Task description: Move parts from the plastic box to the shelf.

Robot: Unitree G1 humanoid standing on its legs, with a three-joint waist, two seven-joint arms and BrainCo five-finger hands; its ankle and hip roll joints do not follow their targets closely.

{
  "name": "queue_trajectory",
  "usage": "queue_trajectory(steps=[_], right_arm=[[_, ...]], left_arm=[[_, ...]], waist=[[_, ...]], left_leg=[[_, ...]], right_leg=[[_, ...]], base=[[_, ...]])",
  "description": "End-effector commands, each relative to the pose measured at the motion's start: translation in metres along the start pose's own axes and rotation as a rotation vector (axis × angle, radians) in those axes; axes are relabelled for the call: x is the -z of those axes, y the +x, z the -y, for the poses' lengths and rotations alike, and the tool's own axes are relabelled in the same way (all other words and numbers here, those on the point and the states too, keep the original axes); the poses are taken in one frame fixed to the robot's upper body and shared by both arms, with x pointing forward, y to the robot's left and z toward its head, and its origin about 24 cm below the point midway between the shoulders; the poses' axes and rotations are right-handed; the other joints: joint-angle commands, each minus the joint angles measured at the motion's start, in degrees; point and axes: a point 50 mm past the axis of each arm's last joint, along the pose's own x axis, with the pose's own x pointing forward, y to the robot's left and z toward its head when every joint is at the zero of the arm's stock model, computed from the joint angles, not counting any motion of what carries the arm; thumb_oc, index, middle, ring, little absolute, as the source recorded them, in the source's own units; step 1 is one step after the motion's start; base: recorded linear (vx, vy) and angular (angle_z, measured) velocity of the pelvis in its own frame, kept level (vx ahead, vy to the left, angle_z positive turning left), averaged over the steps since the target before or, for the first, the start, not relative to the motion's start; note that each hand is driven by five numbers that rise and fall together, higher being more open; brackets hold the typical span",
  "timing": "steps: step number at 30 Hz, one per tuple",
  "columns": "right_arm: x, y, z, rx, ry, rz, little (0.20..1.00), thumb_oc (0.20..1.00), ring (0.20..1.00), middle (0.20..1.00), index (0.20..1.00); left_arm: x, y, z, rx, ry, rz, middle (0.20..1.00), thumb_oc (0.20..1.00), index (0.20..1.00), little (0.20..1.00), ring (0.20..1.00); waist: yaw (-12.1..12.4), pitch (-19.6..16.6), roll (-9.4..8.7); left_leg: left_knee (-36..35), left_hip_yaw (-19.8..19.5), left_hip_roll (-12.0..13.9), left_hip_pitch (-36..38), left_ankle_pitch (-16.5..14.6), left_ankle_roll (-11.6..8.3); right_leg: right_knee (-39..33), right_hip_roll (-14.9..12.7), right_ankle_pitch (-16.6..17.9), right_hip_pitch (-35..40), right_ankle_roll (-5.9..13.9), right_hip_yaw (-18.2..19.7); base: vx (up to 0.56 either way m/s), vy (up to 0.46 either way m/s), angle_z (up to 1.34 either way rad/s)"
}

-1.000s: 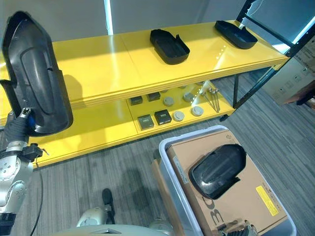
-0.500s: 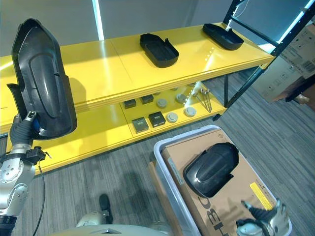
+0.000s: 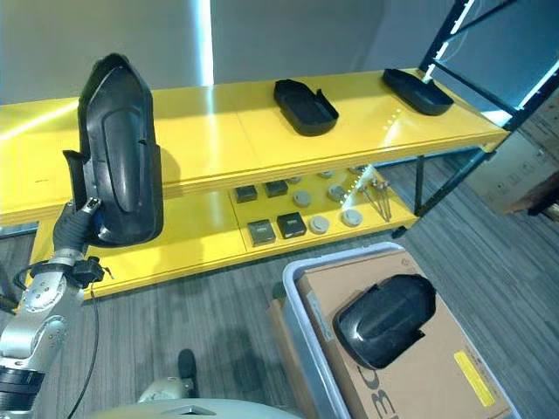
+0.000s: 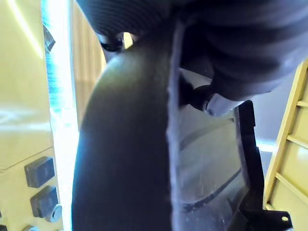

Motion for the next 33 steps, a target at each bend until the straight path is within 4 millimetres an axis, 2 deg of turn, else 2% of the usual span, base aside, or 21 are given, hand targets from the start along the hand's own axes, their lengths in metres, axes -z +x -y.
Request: queue_trajectory(steps=[1,2,3,5,8,12,13,14,15,17,18,20,21,23,24,25,26,27,28,29,33], right_arm=[[0.004,0.0,0.002,-0.005,0.016,-0.02,1.0,1.0,1.0,1.0,1.0],[-0.017,-0.005,0.006,0.058,0.026,0.053,1.0,1.0,1.0,1.0,1.0],[-0.018,-0.005,0.006,0.062,0.019,0.059,1.0,1.0,1.0,1.0,1.0],[-0.034,-0.01,0.011,0.116,-0.031,0.118,1.0,1.0,1.0,1.0,1.0],[-0.043,-0.014,0.016,0.143,0.004,0.156,1.0,1.0,1.0,1.0,1.0],[-0.048,-0.017,0.026,0.199,0.094,0.227,1.0,1.0,1.0,1.0,1.0],[-0.049,-0.018,0.028,0.201,0.11,0.235,1.0,1.0,1.0,1.0,1.0],[-0.049,-0.019,0.033,0.204,0.138,0.264,1.0,1.0,1.0,1.0,1.0],[-0.05,-0.019,0.034,0.206,0.146,0.273,1.0,1.0,1.0,1.0,1.0],[-0.049,-0.019,0.036,0.214,0.175,0.298,1.0,1.0,1.0,1.0,1.0],[-0.052,-0.021,0.039,0.221,0.198,0.323,1.0,1.0,1.0,1.0,1.0],[-0.057,-0.024,0.042,0.222,0.194,0.363,1.0,1.0,1.0,1.0,1.0],[-0.058,-0.024,0.042,0.223,0.195,0.372,1.0,1.0,1.0,1.0,1.0],[-0.062,-0.026,0.042,0.222,0.209,0.403,1.0,1.0,1.0,1.0,1.0],[-0.064,-0.027,0.042,0.215,0.232,0.42,1.0,1.0,1.0,1.0,1.0],[-0.064,-0.027,0.043,0.212,0.241,0.423,1.0,1.0,1.0,1.0,1.0],[-0.064,-0.027,0.043,0.212,0.241,0.423,1.0,1.0,1.0,1.0,1.0],[-0.063,-0.026,0.041,0.198,0.263,0.422,1.0,1.0,1.0,1.0,1.0],[-0.062,-0.025,0.038,0.195,0.266,0.42,1.0,1.0,1.0,1.0,1.0],[-0.06,-0.023,0.034,0.195,0.263,0.41,1.0,1.0,1.0,1.0,1.0],[-0.056,-0.021,0.036,0.202,0.26,0.421,1.0,1.0,1.0,1.0,1.0]], left_arm=[[-0.043,0.015,0.013,0.03,-0.011,0.212,0.2,0.2,0.2,0.2,0.2],[-0.038,0.013,0.014,0.02,-0.021,0.195,0.2,0.2,0.2,0.2,0.2],[-0.037,0.013,0.014,0.019,-0.021,0.194,0.2,0.2,0.2,0.2,0.2],[-0.031,0.011,0.014,0.03,-0.012,0.175,0.2,0.2,0.2,0.2,0.2],[-0.027,0.011,0.014,0.056,0.009,0.162,0.2,0.2,0.2,0.2,0.2],[-0.027,0.014,0.014,0.075,0.031,0.155,0.2,0.2,0.2,0.2,0.2],[-0.027,0.016,0.015,0.077,0.033,0.153,0.2,0.2,0.2,0.2,0.2],[-0.028,0.02,0.017,0.087,0.036,0.144,0.2,0.2,0.2,0.2,0.2],[-0.028,0.021,0.018,0.09,0.037,0.142,0.2,0.2,0.2,0.2,0.2],[-0.027,0.024,0.02,0.092,0.038,0.134,0.2,0.2,0.2,0.2,0.2],[-0.025,0.026,0.022,0.094,0.042,0.125,0.2,0.2,0.2,0.2,0.2],[-0.024,0.028,0.023,0.088,0.039,0.121,0.2,0.2,0.2,0.2,0.2],[-0.024,0.028,0.023,0.085,0.039,0.122,0.2,0.2,0.2,0.2,0.2],[-0.028,0.029,0.023,0.077,0.04,0.131,0.2,0.2,0.2,0.2,0.2],[-0.032,0.03,0.023,0.078,0.036,0.138,0.2,0.2,0.2,0.2,0.2],[-0.032,0.031,0.024,0.082,0.035,0.139,0.2,0.2,0.2,0.2,0.2],[-0.032,0.031,0.024,0.082,0.035,0.139,0.2,0.2,0.2,0.2,0.2],[-0.035,0.031,0.028,0.11,0.032,0.143,0.2,0.2,0.2,0.2,0.2],[-0.035,0.029,0.029,0.125,0.027,0.143,0.2,0.2,0.2,0.2,0.2],[-0.033,0.025,0.027,0.142,0.007,0.137,0.2,0.2,0.2,0.2,0.2],[-0.028,0.023,0.035,0.148,-0.026,0.12,0.2,0.2,0.2,0.2,0.2]], waist=[[0.9,0.2,0.8],[2.0,-0.3,1.77],[2.0,-0.3,1.81],[3.1,-0.6,2.68],[3.7,-1.0,3.62],[2.7,-1.1,4.16],[2.3,-1.1,4.22],[1.1,-1.1,4.41],[0.9,-1.1,4.39],[0.0,-0.7,4.78],[-0.7,-0.3,5.11],[-1.8,0.5,5.83],[-2.0,0.8,5.84],[-2.9,1.9,5.7],[-3.5,2.5,4.91],[-3.9,2.6,4.41],[-3.9,2.6,4.41],[-5.1,2.8,3.1],[-5.5,2.9,2.77],[-5.5,2.6,2.15],[-5.8,0.9,0.94]], left_leg=[[1.5,-2.5,-1.5,0.1,-9.4,-1.5],[1.7,-3.1,-2.0,0.2,-9.7,-1.1],[1.8,-3.2,-2.1,0.2,-9.7,-1.07],[2.5,-3.8,-3.1,0.1,-10.6,-0.26],[3.7,-5.0,-4.8,0.1,-11.9,1.3],[4.7,-6.1,-7.1,0.6,-13.5,3.56],[4.9,-6.2,-7.7,0.7,-13.9,4.16],[5.3,-6.2,-9.5,1.2,-14.8,5.85],[5.4,-6.2,-9.9,1.3,-15.1,6.19],[6.0,-7.0,-10.9,1.9,-16.1,7.32],[6.4,-7.6,-11.4,2.8,-16.9,8.1],[7.3,-8.3,-11.3,4.1,-17.9,8.07],[7.6,-8.2,-11.1,4.4,-18.2,7.95],[8.7,-8.2,-10.2,5.4,-19.8,7.39],[9.3,-8.0,-9.5,5.4,-19.8,6.82],[9.5,-8.5,-9.5,5.8,-20.2,6.45],[9.5,-8.5,-9.5,5.8,-20.2,6.45],[9.9,-11.1,-9.0,7.1,-21.7,5.52],[10.3,-11.7,-8.5,7.8,-22.4,5.4],[10.1,-11.4,-6.4,9.8,-22.6,4.66],[9.9,-10.5,-3.0,10.1,-21.3,1.9]], right_leg=[[3.9,3.0,-0.6,-5.0,-2.79,-1.6],[5.0,2.3,-1.5,-4.7,-3.01,-2.1],[5.1,2.3,-1.6,-4.7,-3.01,-2.1],[6.8,1.0,-2.5,-4.5,-2.85,-2.7],[11.5,-0.9,-4.1,-5.4,-2.36,-2.7],[20.4,-2.7,-3.8,-8.1,-0.71,-0.4],[23.1,-3.3,-3.4,-9.0,-0.19,0.2],[31.9,-4.7,-1.2,-11.9,0.81,2.2],[33.5,-5.0,-0.8,-12.6,1.0,2.6],[41.4,-5.3,1.5,-15.5,1.07,4.4],[45.9,-5.1,3.7,-18.7,0.92,6.4],[46.8,-4.4,5.0,-23.7,0.42,8.1],[45.7,-4.4,5.5,-24.5,0.46,8.3],[39.0,-4.1,8.2,-25.9,0.95,9.4],[28.4,-3.4,11.1,-25.6,0.52,9.4],[22.1,-3.0,11.6,-25.3,0.81,10.3],[22.1,-3.0,11.6,-25.3,0.81,10.3],[5.3,-2.1,13.3,-23.6,2.04,14.3],[2.6,-2.2,14.4,-23.1,2.59,15.3],[1.2,-2.4,13.0,-20.4,3.12,14.4],[0.8,-0.9,12.1,-15.8,2.2,14.2]], base=[[0.19,0.246,0.11],[0.15,0.196,0.1],[0.15,0.213,0.13],[0.14,0.205,0.16],[0.16,0.212,0.17],[0.14,0.19,0.26],[0.2,0.287,0.26],[0.17,0.242,0.24],[0.17,0.235,0.32],[0.12,0.124,0.31],[0.13,0.089,0.12],[0.14,0.004,0.14],[0.16,-0.114,0.14],[0.13,-0.211,0.0],[0.11,-0.3,0.08],[0.09,-0.272,0.11],[0.27,-0.367,0.14],[0.32,-0.383,0.22],[0.56,-0.628,0.64],[0.4,-0.422,0.93],[0.28,-0.338,0.69]])
